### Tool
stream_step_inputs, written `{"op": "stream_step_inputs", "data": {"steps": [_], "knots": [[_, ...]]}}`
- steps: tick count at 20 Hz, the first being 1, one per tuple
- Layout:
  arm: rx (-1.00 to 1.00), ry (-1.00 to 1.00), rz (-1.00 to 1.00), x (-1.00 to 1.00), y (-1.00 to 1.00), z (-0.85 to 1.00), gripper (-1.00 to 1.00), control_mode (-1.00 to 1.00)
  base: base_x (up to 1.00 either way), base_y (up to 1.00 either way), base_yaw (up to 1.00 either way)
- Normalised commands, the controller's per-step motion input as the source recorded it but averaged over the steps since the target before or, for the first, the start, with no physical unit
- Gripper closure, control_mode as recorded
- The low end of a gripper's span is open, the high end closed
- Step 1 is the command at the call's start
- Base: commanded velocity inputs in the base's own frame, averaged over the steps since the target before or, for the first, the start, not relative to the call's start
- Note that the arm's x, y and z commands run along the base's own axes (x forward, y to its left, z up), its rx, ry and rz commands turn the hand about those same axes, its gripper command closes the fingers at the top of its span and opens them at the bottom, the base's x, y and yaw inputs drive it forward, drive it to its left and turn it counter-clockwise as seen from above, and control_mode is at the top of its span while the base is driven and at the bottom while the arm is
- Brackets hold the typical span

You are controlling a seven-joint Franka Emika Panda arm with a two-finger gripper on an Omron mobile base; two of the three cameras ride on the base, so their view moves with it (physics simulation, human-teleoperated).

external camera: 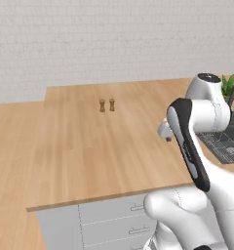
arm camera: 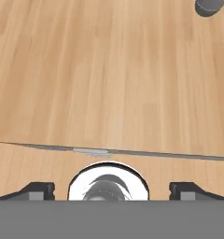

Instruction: Navigate to the shelves.

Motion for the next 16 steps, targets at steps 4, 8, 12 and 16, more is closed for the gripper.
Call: {"op": "stream_step_inputs", "data": {"steps": [4,8,12,16], "knots": [[0.00,0.00,0.00,0.00,0.00,0.00,-1.00,1.00,-0.42,-0.47,-0.26],[0.00,0.00,0.00,0.00,0.00,0.00,-1.00,1.00,-0.18,-0.33,-0.56],[0.00,0.00,0.00,0.00,0.00,0.00,-1.00,1.00,-0.08,-0.20,-0.63],[0.00,0.00,0.00,0.00,0.00,0.00,-1.00,1.00,0.00,-0.11,-0.70]]}}
